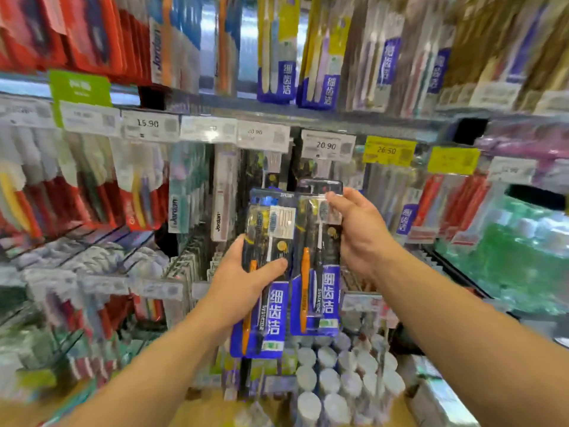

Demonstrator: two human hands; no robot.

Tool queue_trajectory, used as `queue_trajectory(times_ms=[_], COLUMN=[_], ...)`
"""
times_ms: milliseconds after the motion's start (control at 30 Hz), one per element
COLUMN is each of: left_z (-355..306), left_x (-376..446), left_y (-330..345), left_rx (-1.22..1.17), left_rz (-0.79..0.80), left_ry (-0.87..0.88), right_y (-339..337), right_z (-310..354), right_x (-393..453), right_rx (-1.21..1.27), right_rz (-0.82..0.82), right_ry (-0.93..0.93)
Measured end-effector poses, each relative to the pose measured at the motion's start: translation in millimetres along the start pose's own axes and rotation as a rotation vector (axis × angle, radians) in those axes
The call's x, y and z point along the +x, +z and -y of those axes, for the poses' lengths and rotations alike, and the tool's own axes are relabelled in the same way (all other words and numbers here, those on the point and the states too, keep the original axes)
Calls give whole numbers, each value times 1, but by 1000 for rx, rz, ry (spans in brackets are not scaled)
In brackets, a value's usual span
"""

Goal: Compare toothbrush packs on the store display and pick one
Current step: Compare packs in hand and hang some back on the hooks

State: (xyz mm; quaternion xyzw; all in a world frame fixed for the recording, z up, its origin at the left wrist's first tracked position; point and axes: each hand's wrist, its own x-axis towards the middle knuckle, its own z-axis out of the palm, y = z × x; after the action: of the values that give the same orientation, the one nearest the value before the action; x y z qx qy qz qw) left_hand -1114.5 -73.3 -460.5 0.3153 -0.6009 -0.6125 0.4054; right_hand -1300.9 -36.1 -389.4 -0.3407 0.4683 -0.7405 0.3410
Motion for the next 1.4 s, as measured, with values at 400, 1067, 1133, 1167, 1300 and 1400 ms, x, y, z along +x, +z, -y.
queue_trajectory(times_ms=[400, 1067, 1133, 1167, 1300, 1400], left_z=[17, -2, -1, 1, 5, 7], left_x=[-14, 21, 28, 32, 44, 47], left_y=[20, 8, 7, 6, 5, 5], left_rx=[-33, 52, 48, 45, 33, 9], left_rz=[-78, -60, -55, -59, -61, -50], left_ry=[177, 319, 329, 335, 343, 352], right_y=[-10, -11, -10, -9, -7, -5], right_z=[-5, 0, -2, -3, -2, -3], right_x=[-3, 68, 73, 78, 86, 93], right_rx=[-25, 138, 167, 161, 106, 57], right_rz=[61, 177, 201, 217, 246, 227], right_ry=[-149, -233, -260, -279, -341, -342])
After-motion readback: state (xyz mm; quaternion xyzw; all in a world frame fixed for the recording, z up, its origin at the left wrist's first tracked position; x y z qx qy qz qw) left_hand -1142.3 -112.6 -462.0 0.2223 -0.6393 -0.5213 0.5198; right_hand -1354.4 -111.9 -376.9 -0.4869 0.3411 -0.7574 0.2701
